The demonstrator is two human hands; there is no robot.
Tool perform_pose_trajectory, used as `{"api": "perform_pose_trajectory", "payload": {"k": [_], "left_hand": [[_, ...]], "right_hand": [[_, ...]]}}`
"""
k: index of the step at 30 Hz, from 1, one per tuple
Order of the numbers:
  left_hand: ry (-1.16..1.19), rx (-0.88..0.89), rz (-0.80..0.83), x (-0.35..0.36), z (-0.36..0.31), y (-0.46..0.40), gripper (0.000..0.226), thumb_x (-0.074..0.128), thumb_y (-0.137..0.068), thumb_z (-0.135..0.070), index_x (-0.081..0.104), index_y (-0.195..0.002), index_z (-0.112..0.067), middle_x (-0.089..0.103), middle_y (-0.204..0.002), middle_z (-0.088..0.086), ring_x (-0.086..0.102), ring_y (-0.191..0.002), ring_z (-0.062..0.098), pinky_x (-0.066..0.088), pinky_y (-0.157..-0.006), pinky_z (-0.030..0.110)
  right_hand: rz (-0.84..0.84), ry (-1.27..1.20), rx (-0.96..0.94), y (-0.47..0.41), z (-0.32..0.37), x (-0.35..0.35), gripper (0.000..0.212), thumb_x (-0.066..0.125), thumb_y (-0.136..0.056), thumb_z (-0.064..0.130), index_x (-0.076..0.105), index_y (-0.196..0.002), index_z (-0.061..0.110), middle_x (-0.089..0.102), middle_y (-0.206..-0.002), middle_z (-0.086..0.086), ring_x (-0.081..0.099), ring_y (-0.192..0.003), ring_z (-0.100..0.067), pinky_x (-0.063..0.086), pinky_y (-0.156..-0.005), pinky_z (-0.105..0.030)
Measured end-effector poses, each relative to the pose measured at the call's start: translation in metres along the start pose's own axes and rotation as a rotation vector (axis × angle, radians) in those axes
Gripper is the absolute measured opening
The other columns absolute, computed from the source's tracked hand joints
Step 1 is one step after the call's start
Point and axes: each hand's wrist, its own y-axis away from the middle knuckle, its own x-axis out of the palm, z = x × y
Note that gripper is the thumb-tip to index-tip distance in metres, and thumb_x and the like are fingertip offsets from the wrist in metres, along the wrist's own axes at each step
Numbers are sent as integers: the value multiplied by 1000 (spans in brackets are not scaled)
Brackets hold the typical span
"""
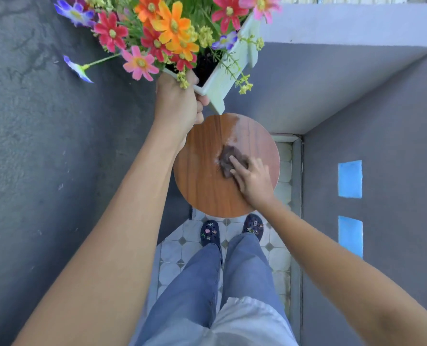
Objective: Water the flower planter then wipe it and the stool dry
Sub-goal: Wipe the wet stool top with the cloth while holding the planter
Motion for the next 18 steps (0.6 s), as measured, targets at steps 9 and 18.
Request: {"api": "perform_pose_trajectory", "payload": {"k": [9,18], "left_hand": [[-1,-152,-19,13,55,52,21,40,-97,-7,44,-77,-13,48,-64,12,32,-42,11,22,-39,22],[104,-293,-111,21,101,111,26,42,-98,-3,50,-75,-13,49,-64,9,34,-50,13,22,-43,21]], "right_hand": [[16,-80,65,56,19,-3,31,61,-93,26,69,-123,23,62,-110,-9,55,-86,-32,49,-64,-41],[-79,-369,665,107,-2,-37,28,63,-95,12,71,-123,11,56,-111,-11,58,-95,-29,53,-84,-41]]}}
